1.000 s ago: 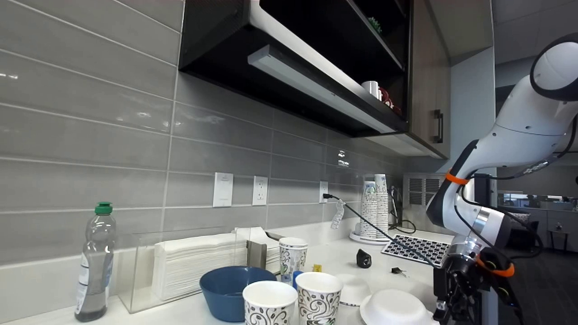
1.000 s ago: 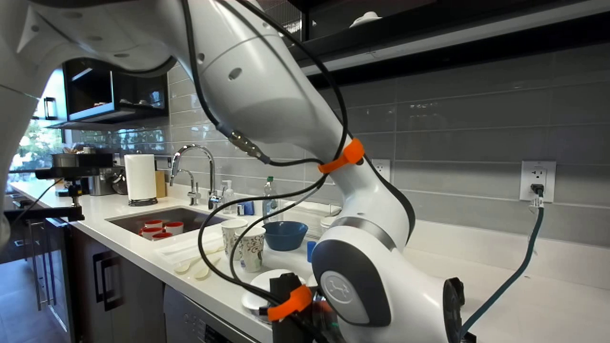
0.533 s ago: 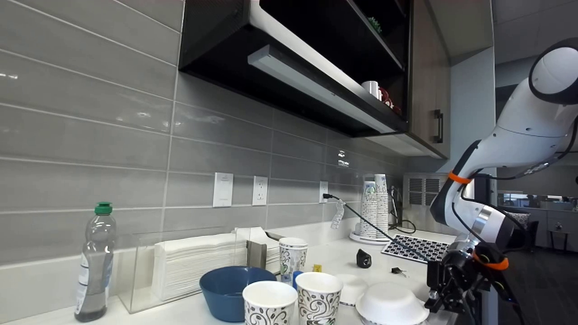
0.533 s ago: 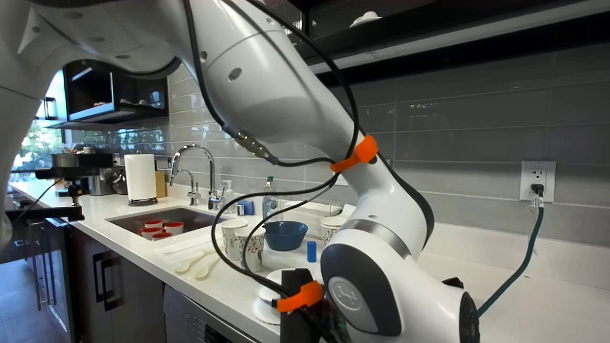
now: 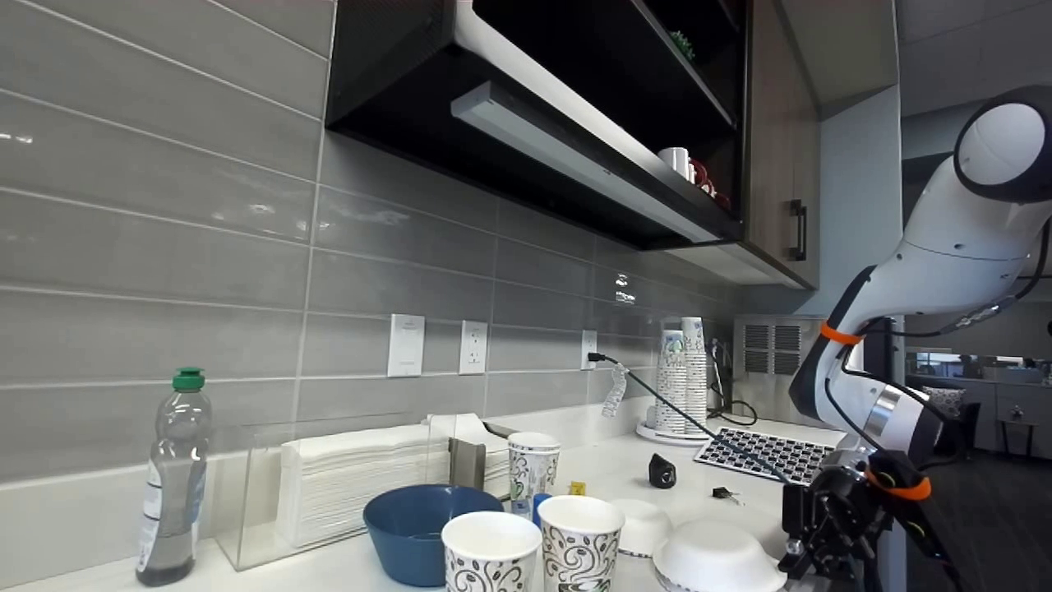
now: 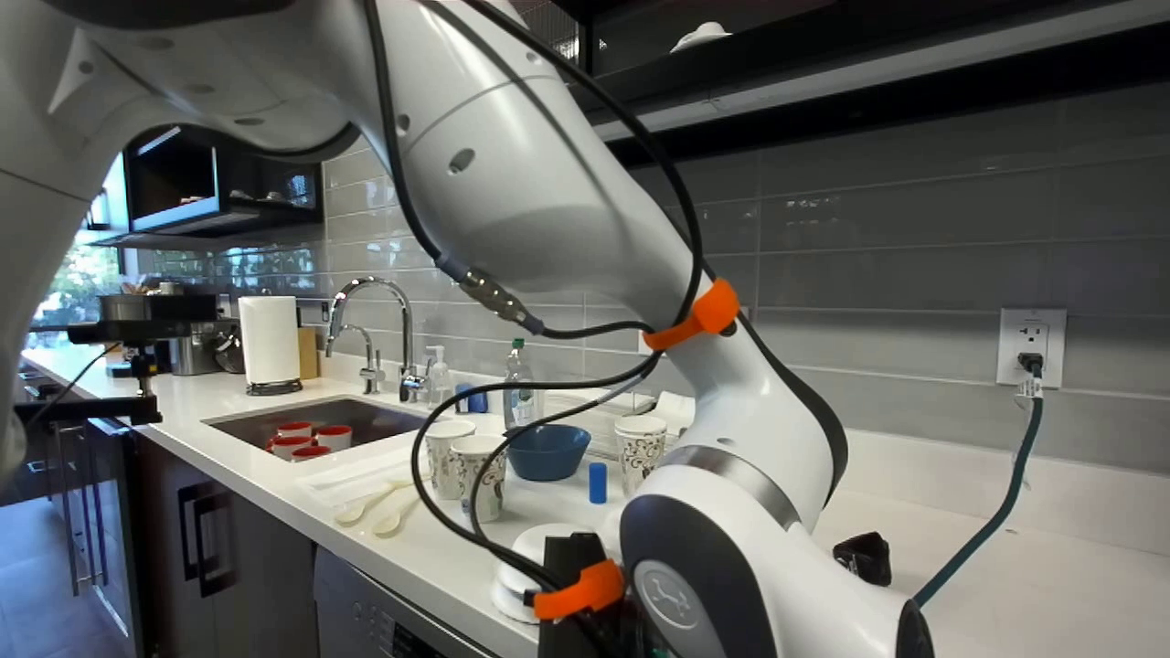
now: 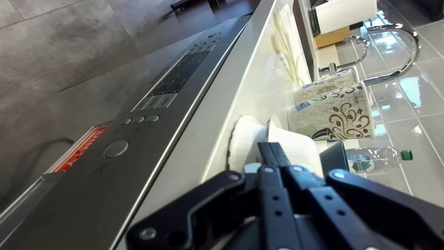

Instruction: Pick up the white plate on the bottom right and put it on top of the white plate on the bottom left

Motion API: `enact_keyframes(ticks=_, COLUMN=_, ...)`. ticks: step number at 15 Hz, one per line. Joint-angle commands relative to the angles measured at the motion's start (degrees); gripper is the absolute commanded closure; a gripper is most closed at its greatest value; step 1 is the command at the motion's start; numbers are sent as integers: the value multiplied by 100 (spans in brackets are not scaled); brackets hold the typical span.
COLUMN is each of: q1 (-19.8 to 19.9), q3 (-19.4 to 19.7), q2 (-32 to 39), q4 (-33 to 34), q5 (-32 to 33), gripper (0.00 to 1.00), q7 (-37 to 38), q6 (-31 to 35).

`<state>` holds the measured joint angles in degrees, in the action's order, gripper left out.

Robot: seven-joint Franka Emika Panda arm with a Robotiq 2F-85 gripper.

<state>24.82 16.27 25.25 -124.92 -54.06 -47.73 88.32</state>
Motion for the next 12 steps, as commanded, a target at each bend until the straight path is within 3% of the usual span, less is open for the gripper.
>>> enact_keyframes(ticks=1, q1=28, q3=26, q2=79, q4=82, q5=-95, gripper=100, q7=109, q6=-70)
enact_keyframes(ticks=3, q1=34, q3=33, q2=83, q4=83, q5=-80, gripper=100, q7=101, q6=-81)
enact_keyframes(ticks=4, q1=59, q3=30, q2=64, q4=78, q5=-96, gripper=74, q7=115, q6=-179)
enact_keyframes(ticks=6, q1=46, q3=59, q2=-82, q4=-21, q5=-107, gripper=67, q7=71, q6=-93)
enact_keyframes(ticks=12, q1=-26, q3=238, q2=-750, q4=-334, q5=-65, gripper=24, q7=30, q6=222)
